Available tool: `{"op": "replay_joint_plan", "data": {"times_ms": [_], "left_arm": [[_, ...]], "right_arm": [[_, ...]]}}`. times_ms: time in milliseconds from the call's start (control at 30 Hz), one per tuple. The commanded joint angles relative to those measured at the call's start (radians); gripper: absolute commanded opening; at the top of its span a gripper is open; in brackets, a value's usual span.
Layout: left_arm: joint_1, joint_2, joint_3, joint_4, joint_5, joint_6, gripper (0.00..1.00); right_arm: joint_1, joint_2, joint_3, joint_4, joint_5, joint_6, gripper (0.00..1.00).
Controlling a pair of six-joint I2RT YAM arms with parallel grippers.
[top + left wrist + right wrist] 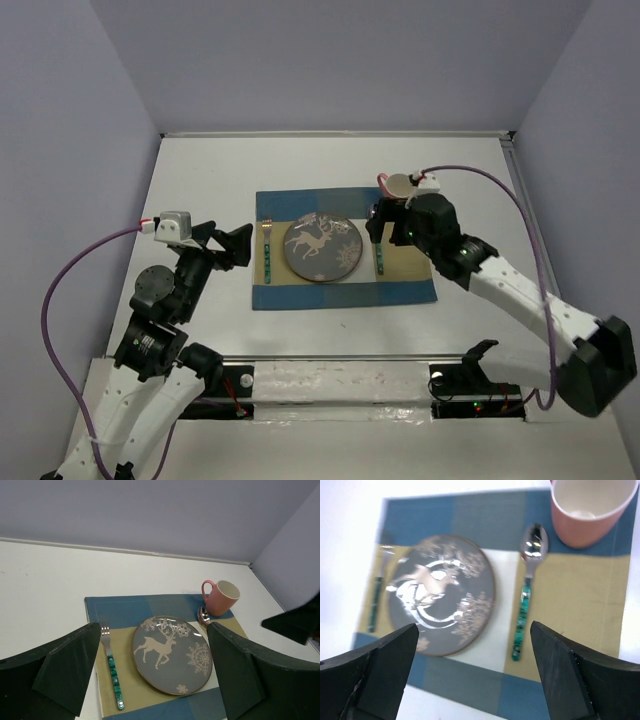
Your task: Set the dinner table for one person
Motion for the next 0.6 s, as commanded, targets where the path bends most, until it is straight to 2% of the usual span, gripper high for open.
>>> {"op": "replay_joint_plan", "data": {"times_ms": [0, 267, 367, 400, 567], "left_arm": [[0.017, -0.008, 0.002, 0.072, 0.039, 0.007, 0.99], [0.03, -0.044, -0.009, 0.121, 0.111, -0.013, 0.99], [0.028, -0.058, 0.009, 0.129, 0.131, 0.003, 0.99], [0.03, -0.062, 0.011, 0.133, 0.178, 0.006, 0.99], [0.03, -0.061, 0.011, 0.176, 0.246, -0.017, 0.99]], "right_arm": [[0.009, -0.333, -0.127, 0.161, -0.116, -0.057, 1.0], [0.009, -0.736, -0.19, 0.123, -0.028, -0.105, 1.0], [0.009, -0.877, -0.216, 0.122, 0.068, -0.123, 1.0], [0.009, -0.932, -0.227, 0.122, 0.12, -0.12, 1.0], [0.009, -0.991, -0.285, 0.117, 0.196, -0.067, 1.0]]}}
